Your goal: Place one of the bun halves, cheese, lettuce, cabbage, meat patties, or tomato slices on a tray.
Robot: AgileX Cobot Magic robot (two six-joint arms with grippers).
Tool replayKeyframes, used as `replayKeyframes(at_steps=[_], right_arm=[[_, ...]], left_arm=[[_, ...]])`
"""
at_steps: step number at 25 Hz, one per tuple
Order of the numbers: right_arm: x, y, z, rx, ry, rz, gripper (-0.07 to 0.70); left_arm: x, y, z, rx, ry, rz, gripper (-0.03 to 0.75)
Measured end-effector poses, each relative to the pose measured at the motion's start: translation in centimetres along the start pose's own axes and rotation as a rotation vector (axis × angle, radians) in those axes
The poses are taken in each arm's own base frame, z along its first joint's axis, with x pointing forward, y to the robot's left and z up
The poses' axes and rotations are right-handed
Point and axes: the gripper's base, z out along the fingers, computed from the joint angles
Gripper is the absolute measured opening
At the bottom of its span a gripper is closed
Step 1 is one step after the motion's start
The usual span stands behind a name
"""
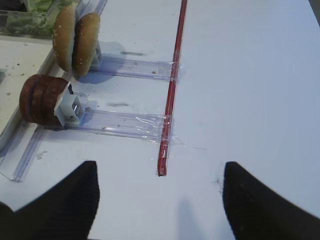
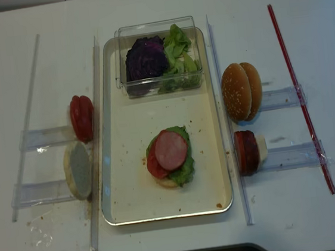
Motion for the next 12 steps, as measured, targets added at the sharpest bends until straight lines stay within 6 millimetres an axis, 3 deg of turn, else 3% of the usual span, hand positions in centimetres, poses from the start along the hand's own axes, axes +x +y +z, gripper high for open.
replayKeyframes(at_steps=[12], right_arm=[[-0.01, 0.00, 0.00, 0.000, -0.002, 0.000, 0.530]], left_arm=[[0.00, 0.00, 0.00, 0.000, 0.000, 0.000, 0.440]])
